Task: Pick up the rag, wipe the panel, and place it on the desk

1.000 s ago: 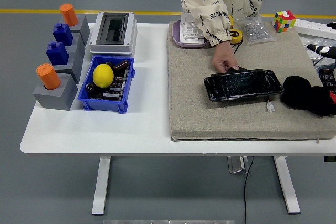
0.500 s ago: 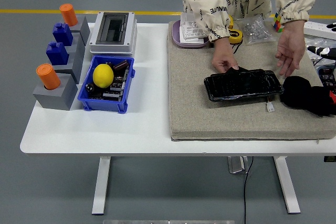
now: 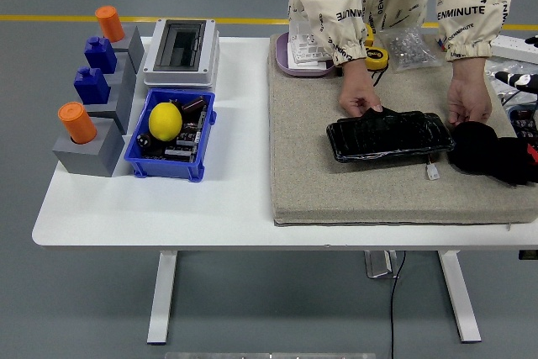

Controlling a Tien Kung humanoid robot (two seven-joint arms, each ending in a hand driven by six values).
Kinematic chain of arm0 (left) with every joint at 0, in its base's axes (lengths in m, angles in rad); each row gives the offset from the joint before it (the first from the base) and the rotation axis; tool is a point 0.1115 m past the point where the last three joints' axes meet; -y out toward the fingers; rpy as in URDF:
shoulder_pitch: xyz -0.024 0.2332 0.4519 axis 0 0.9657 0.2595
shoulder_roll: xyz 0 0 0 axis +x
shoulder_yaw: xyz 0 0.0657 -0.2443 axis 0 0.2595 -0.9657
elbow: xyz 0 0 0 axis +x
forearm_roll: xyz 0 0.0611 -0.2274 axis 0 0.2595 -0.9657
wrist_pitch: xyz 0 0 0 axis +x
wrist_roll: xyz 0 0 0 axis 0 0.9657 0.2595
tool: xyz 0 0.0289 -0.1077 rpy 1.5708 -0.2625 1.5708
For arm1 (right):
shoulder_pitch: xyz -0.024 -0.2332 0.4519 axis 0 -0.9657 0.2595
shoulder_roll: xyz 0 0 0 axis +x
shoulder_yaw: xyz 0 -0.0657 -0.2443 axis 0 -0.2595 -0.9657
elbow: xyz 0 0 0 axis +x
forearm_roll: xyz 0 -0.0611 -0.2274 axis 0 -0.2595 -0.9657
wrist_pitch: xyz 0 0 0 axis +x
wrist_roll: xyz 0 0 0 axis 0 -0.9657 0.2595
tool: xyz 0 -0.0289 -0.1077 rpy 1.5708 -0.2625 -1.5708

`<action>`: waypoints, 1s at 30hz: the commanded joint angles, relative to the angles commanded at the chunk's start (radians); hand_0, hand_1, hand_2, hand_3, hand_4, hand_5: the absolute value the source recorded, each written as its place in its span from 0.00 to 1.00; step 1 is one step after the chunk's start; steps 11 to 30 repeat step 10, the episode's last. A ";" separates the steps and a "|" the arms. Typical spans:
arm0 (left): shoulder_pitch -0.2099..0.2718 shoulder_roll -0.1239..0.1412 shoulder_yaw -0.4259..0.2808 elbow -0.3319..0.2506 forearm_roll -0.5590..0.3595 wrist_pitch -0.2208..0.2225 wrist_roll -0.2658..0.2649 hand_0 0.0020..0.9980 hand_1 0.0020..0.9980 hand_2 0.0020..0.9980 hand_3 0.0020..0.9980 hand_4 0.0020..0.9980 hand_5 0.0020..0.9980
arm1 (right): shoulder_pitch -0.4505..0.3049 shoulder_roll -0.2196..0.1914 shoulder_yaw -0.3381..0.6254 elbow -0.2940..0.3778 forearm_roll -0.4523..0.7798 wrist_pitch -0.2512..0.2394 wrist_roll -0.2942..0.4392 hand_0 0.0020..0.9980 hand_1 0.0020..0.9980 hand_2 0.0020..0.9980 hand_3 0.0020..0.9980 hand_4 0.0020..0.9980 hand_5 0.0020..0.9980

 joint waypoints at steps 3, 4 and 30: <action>-0.001 0.000 0.000 0.000 0.000 -0.001 0.000 0.65 0.70 0.75 0.57 0.60 0.48 | 0.001 -0.001 0.001 0.000 -0.002 0.000 -0.001 0.75 0.73 0.81 0.79 1.00 0.52; -0.002 0.000 0.001 0.000 0.000 -0.001 -0.001 0.65 0.70 0.75 0.57 0.60 0.48 | 0.001 -0.001 0.001 0.000 -0.003 0.000 -0.001 0.75 0.73 0.81 0.79 1.00 0.52; -0.003 0.000 -0.001 0.000 0.001 -0.001 -0.001 0.65 0.70 0.75 0.57 0.60 0.48 | 0.000 -0.002 0.003 0.000 -0.008 0.002 -0.004 0.75 0.73 0.81 0.79 1.00 0.52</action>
